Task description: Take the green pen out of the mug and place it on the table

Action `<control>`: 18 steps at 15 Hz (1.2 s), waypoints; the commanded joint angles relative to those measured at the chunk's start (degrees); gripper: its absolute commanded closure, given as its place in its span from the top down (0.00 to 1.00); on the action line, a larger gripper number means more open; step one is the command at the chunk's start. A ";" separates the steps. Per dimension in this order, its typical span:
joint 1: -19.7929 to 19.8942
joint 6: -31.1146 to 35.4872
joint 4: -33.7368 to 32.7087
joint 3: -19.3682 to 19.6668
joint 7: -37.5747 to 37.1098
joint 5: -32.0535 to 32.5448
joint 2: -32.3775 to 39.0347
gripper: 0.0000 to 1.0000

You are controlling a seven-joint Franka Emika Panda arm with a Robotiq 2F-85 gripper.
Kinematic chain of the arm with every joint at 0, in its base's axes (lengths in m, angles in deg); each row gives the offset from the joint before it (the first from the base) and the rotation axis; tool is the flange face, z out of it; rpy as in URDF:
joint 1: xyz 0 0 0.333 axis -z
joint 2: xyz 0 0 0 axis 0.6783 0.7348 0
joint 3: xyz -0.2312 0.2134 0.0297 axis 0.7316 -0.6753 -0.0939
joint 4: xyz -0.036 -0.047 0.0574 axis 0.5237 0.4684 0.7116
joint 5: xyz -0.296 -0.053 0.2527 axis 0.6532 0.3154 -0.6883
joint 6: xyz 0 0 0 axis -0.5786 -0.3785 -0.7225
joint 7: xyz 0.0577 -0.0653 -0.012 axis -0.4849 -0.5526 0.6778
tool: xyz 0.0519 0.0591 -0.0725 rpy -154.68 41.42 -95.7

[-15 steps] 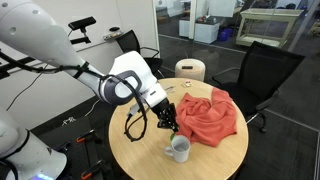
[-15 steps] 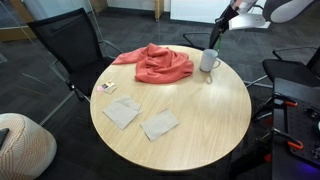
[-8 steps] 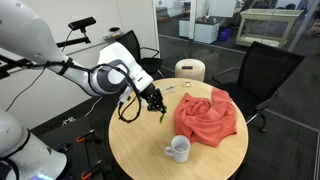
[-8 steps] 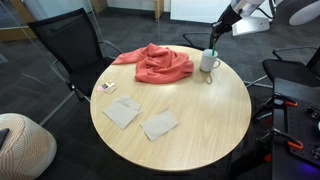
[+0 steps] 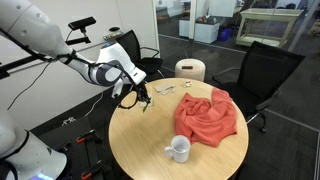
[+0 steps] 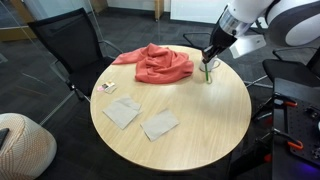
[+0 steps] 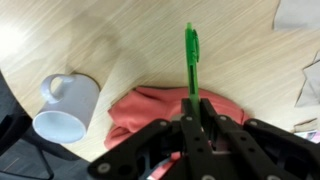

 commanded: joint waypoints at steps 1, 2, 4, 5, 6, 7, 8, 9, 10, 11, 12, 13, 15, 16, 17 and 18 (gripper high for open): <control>7.97 -2.03 -3.53 -11.11 12.50 -11.39 4.98 0.03; 9.36 -2.80 -4.70 -13.13 15.90 -14.26 6.50 0.03; 11.49 -4.34 -7.15 -15.71 21.56 -18.29 9.36 0.03; 12.20 -5.23 -8.50 -16.49 23.87 -19.75 10.82 0.03; 13.27 -6.66 -10.03 -17.63 26.93 -21.79 12.25 0.03; 14.25 -8.25 -11.54 -18.68 29.61 -23.57 13.61 0.03; 15.18 -9.92 -13.08 -19.66 32.20 -25.21 15.00 0.03; 15.86 -11.81 -14.69 -20.23 34.17 -26.16 16.30 0.03; 16.40 -13.65 -16.28 -20.69 35.83 -26.80 17.64 0.03; 17.00 -15.58 -17.86 -21.23 37.53 -27.44 18.96 0.03; 17.34 -17.38 -19.34 -21.51 38.71 -27.68 20.24 0.03; 17.53 -19.08 -20.76 -21.63 39.54 -27.66 21.47 0.03; 17.73 -22.37 -23.54 -21.87 40.78 -27.28 23.91 0.03; 17.59 -23.59 -24.88 -21.95 41.32 -27.05 25.24 0.03; 17.42 -24.58 -26.00 -21.87 41.71 -26.71 26.32 0.03; 17.20 -25.18 -27.09 -21.98 42.00 -26.52 27.54 0.03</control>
